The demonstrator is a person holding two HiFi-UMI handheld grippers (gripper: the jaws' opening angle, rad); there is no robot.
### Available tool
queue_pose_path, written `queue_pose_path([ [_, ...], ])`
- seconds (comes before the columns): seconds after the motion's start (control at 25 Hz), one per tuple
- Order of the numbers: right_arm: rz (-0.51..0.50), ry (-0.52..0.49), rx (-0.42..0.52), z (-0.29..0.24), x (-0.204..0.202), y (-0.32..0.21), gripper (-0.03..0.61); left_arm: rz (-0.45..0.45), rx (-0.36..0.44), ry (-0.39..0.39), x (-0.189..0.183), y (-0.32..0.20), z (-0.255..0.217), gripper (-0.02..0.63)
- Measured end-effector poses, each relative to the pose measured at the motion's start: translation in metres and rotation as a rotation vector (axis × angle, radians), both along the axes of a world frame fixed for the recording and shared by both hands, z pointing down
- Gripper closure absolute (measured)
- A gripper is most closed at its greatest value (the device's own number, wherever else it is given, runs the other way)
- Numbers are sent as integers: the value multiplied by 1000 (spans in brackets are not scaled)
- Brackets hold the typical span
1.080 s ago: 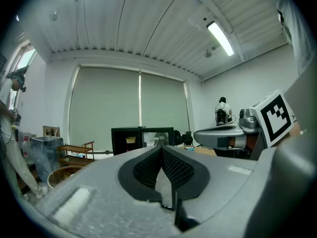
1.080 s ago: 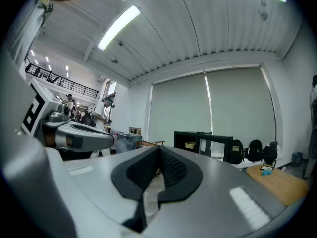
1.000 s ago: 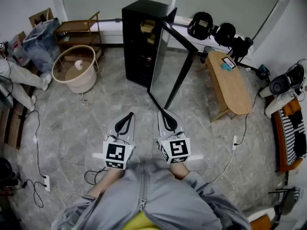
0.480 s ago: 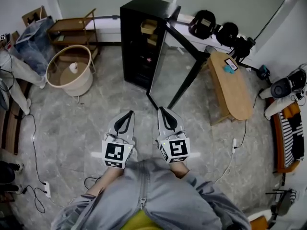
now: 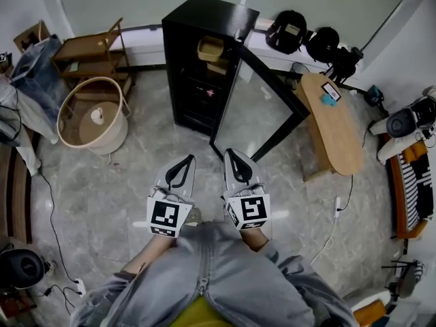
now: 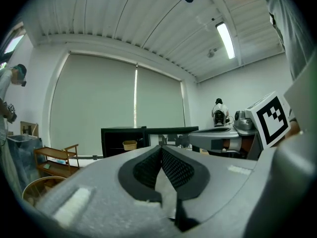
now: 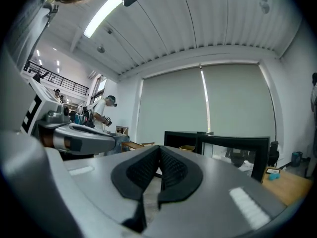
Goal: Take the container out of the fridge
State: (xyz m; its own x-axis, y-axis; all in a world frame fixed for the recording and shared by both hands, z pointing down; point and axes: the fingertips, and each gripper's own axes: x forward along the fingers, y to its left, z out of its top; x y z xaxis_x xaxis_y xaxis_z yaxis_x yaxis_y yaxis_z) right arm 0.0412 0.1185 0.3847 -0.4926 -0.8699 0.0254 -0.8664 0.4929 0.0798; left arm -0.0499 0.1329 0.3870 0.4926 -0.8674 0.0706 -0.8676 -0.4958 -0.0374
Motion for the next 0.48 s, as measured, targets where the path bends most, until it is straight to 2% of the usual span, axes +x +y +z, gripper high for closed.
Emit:
queue_pose_path([
  [0.48,62,14,-59,14,-13,-65,578,64,-57,31,-15,-75,17,611],
])
